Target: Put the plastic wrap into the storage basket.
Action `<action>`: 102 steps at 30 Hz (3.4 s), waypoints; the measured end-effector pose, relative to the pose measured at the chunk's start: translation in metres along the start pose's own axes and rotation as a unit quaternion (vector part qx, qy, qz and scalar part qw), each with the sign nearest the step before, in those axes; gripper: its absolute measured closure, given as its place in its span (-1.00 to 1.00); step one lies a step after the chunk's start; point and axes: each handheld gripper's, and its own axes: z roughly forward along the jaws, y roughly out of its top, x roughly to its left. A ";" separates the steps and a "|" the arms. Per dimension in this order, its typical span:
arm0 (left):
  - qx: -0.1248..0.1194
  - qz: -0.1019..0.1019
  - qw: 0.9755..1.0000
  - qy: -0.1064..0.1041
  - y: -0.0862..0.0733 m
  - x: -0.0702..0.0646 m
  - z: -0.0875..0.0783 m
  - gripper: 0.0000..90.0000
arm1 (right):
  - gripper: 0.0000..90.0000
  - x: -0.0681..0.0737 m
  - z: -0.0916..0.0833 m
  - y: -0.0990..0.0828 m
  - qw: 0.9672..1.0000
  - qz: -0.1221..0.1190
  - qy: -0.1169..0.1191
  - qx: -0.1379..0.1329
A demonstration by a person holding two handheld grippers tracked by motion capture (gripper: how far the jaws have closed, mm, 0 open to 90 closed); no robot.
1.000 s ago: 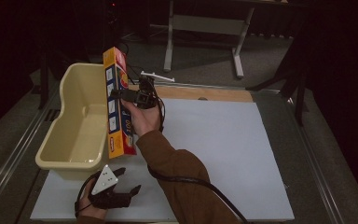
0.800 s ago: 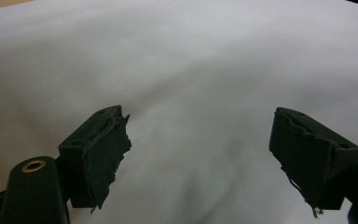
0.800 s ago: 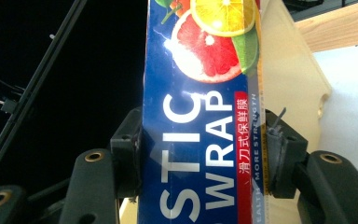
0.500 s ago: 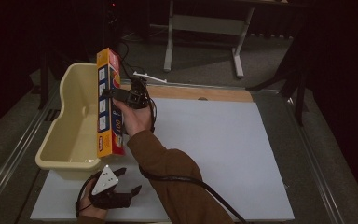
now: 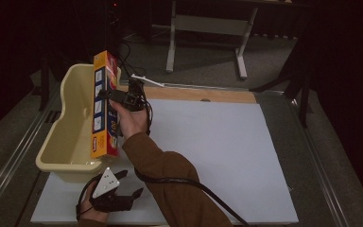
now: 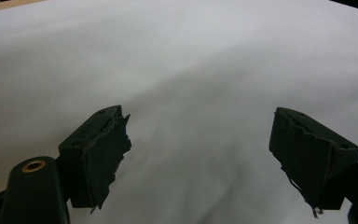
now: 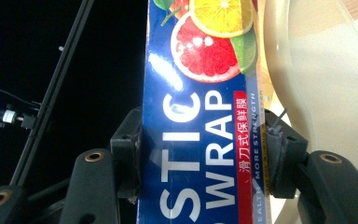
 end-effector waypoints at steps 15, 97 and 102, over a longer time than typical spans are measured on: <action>-0.003 -0.003 1.000 0.001 0.000 0.000 -0.001 -0.58 | -0.05 0.000 0.010 -0.005 0.999 0.042 0.012 -0.009; 0.004 0.005 1.000 0.007 0.000 -0.001 -0.001 -0.58 | -0.30 -0.026 -0.029 -0.022 0.963 -0.261 -0.047 0.053; 0.005 0.006 1.000 0.007 0.000 -0.001 -0.001 -0.58 | -0.25 -0.039 -0.040 -0.025 0.950 -0.298 -0.064 0.064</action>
